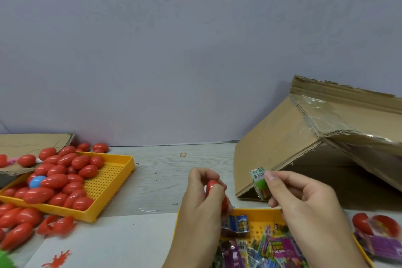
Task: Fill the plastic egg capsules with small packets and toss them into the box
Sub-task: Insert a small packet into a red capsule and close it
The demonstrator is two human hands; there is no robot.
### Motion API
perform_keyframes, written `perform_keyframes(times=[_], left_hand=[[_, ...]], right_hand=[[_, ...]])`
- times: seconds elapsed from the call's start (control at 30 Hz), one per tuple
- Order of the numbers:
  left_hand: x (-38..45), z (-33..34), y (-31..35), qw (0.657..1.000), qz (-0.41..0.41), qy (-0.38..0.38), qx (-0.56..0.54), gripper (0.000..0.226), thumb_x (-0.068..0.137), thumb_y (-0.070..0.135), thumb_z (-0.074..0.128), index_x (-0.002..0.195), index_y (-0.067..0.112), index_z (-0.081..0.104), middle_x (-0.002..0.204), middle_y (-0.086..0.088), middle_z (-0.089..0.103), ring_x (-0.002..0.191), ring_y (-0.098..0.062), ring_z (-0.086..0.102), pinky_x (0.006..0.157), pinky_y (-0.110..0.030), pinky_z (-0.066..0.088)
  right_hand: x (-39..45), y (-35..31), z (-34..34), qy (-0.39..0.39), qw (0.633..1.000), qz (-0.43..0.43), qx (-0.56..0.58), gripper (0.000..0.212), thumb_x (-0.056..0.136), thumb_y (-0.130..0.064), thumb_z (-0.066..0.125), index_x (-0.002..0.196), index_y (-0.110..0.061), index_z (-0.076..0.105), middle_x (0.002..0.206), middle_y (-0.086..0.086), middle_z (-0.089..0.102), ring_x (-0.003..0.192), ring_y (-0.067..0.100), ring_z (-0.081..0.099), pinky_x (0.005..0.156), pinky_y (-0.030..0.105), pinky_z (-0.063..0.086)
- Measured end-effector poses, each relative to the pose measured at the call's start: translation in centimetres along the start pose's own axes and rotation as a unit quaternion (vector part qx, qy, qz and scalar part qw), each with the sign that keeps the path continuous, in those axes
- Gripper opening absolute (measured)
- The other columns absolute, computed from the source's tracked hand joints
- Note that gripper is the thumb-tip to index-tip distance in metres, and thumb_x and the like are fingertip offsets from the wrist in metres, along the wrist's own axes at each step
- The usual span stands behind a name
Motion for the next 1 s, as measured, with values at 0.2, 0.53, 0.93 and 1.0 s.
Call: perform_keyframes(times=[0.2,0.53,0.93,1.0], left_hand=[[-0.29,0.31,0.3,0.998,0.02,-0.029,0.059,0.032,0.087,0.012,0.07,0.095,0.043,0.066,0.091,0.01,0.063,0.072,-0.013,0.069,0.065,-0.021,0.056],[-0.31,0.43,0.62,0.997,0.038,-0.059,0.033,0.018,0.072,0.026,0.078,0.087,0.035,0.073,0.091,0.006,0.071,0.081,-0.023,0.072,0.068,-0.027,0.058],[-0.19,0.59,0.37,0.996,0.023,-0.08,-0.011,0.021,0.082,0.004,0.076,0.097,0.018,0.071,0.092,-0.008,0.075,0.076,-0.022,0.074,0.064,-0.022,0.056],[-0.24,0.64,0.53,0.996,0.018,-0.085,-0.02,0.02,0.083,0.006,0.075,0.099,0.018,0.072,0.091,-0.009,0.076,0.076,-0.019,0.074,0.062,-0.021,0.055]], right_hand=[[0.02,-0.01,-0.09,0.01,1.0,-0.013,-0.003,0.01,0.085,-0.031,0.069,0.076,-0.03,0.072,0.066,-0.021,0.07,0.07,0.005,0.064,0.063,0.021,0.043],[-0.01,-0.11,0.04,0.0,0.999,-0.016,0.041,0.007,0.083,-0.028,0.07,0.078,-0.027,0.074,0.067,-0.013,0.072,0.046,-0.005,0.057,0.059,0.021,0.04],[-0.03,0.04,0.22,-0.033,0.999,-0.026,-0.019,0.01,0.083,-0.034,0.069,0.077,-0.027,0.073,0.049,-0.021,0.059,0.069,0.008,0.055,0.068,0.028,0.04],[0.06,0.18,0.23,-0.03,0.999,-0.035,-0.027,0.009,0.083,-0.033,0.069,0.077,-0.028,0.074,0.052,-0.022,0.061,0.073,0.009,0.056,0.068,0.028,0.04]])
Point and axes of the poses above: each hand's wrist, its own x-axis towards the middle knuckle, its own z-axis out of the palm, y = z × x, the point moved 2 cm from there along x, towards the middle knuckle
